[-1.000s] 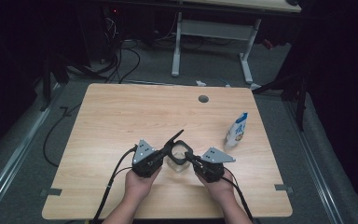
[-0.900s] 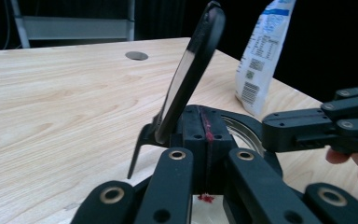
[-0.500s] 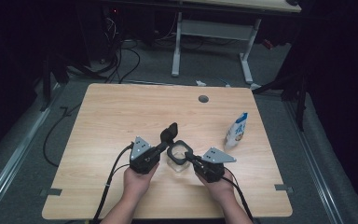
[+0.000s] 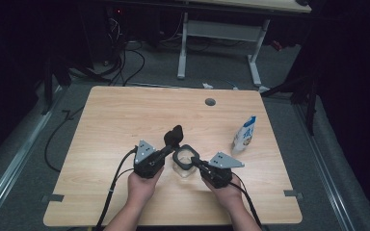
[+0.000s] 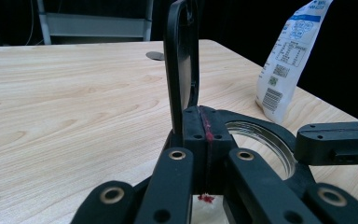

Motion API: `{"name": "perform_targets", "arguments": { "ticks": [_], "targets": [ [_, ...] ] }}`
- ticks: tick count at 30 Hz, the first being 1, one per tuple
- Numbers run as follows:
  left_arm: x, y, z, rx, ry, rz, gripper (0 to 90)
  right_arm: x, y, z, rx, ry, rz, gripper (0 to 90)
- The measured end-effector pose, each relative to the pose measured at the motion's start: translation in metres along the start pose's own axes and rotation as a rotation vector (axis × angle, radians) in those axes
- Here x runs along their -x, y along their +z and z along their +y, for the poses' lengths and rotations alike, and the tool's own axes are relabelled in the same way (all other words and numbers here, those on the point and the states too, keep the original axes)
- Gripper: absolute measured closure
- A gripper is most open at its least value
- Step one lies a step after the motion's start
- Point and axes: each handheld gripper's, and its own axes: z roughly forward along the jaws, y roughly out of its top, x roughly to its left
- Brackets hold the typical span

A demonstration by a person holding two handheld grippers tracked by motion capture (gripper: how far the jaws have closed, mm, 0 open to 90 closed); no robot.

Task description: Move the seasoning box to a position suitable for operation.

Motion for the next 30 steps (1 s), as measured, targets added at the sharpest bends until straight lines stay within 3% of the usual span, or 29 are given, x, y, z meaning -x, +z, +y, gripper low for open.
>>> {"name": "perform_targets", "arguments": {
  "ticks": [9,13,20,30],
  "targets": [
    [0.001,-0.002,0.000,-0.006,0.013,0.001,89.9,0.000,0.000,0.000,-0.002,0.001,0.001,90.0],
    [0.004,-0.006,0.000,-0.013,0.045,-0.003,89.8,0.000,-0.003,0.002,0.006,0.016,0.014,87.8],
    [0.003,-0.015,-0.006,-0.034,0.104,0.017,87.6,0.006,-0.011,0.004,0.022,0.020,-0.022,86.6],
    [-0.023,-0.030,-0.030,-0.149,0.132,0.054,79.6,0.026,-0.024,-0.005,0.009,0.050,-0.107,80.3]
  ]
}}
